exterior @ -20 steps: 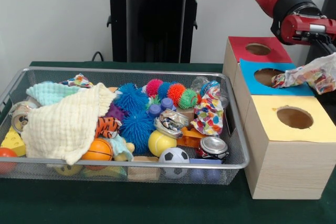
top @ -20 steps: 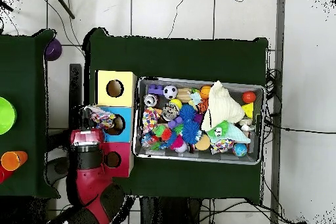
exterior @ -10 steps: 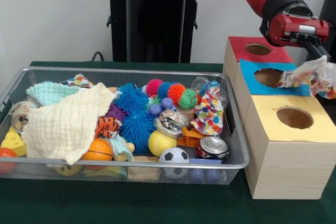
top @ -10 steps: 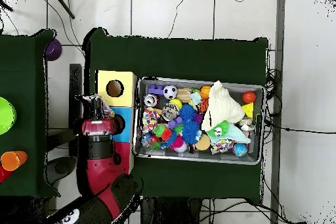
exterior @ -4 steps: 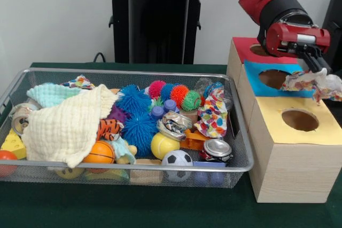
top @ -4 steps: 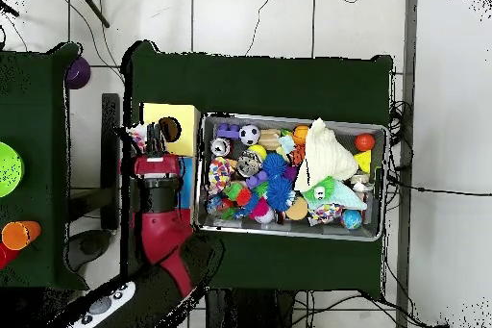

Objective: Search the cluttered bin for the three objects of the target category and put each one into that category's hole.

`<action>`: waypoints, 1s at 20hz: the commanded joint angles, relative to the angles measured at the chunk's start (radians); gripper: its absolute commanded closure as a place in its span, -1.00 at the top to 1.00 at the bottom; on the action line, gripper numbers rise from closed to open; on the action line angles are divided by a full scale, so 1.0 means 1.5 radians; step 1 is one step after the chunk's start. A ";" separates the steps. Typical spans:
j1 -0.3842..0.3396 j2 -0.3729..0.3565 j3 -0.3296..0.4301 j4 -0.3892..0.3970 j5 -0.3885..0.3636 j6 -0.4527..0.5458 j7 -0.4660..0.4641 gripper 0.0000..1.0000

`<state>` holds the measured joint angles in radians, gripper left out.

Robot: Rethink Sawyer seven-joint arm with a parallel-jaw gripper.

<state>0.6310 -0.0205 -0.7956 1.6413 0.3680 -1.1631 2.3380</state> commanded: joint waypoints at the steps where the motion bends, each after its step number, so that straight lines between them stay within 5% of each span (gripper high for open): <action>1: -0.038 0.027 0.067 -0.127 -0.024 -0.016 0.014 -1.00; 20: -0.066 0.053 0.065 -0.151 -0.037 0.023 0.016 -1.00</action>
<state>0.5860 0.0162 -0.7956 1.4993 0.3636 -1.1631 2.3380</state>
